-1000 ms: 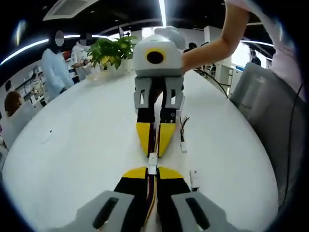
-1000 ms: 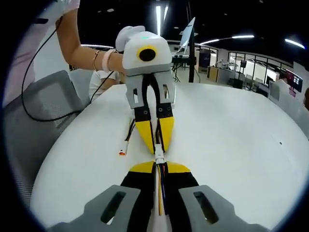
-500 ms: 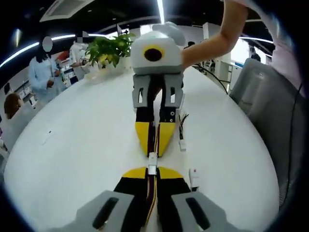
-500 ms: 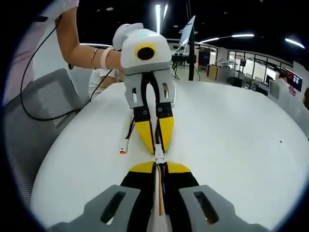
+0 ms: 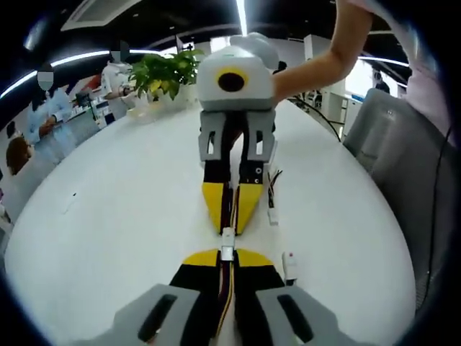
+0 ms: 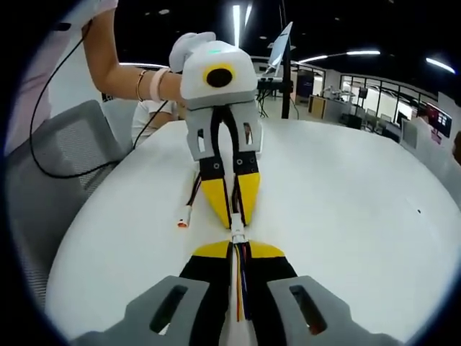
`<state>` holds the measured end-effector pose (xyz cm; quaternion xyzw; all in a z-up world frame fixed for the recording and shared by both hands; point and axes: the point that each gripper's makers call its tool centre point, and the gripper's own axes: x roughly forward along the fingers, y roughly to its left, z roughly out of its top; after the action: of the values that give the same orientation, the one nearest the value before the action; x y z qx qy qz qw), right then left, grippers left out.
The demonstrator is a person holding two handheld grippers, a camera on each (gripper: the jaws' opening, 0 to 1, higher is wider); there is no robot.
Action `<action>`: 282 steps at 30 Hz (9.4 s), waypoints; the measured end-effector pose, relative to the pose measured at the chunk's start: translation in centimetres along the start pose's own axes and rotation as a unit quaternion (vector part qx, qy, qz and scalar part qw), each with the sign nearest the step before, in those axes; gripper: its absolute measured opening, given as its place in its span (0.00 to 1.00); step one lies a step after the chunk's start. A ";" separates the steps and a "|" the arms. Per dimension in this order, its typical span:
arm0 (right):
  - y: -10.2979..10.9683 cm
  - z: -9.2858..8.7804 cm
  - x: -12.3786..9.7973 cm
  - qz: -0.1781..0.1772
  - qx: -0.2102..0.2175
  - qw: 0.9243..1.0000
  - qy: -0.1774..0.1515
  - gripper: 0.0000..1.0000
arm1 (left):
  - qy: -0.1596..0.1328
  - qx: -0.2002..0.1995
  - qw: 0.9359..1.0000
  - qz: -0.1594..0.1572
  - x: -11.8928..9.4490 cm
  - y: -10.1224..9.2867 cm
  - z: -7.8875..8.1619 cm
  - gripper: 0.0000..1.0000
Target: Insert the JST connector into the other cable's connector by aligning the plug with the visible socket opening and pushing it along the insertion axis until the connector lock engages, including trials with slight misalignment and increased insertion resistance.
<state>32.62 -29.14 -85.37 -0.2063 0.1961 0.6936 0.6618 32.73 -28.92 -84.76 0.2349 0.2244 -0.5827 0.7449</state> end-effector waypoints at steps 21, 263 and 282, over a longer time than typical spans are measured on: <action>0.7 1.2 -0.3 -0.010 0.006 1.000 -0.018 0.06 | -0.016 -0.015 0.999 0.023 -1.0 0.5 1.5 0.00; 4.4 2.4 -1.9 0.019 -0.020 1.000 0.010 0.02 | 0.003 0.024 1.000 -0.009 -1.8 -3.8 2.7 0.00; 3.7 1.7 -1.3 0.010 -0.028 1.000 0.005 0.02 | 0.002 0.017 1.000 -0.002 -1.5 -3.1 2.2 0.00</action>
<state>28.98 -29.43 -83.23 -0.2258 0.1823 0.7045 0.6477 29.50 -29.78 -82.40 0.2487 0.2163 -0.5874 0.7391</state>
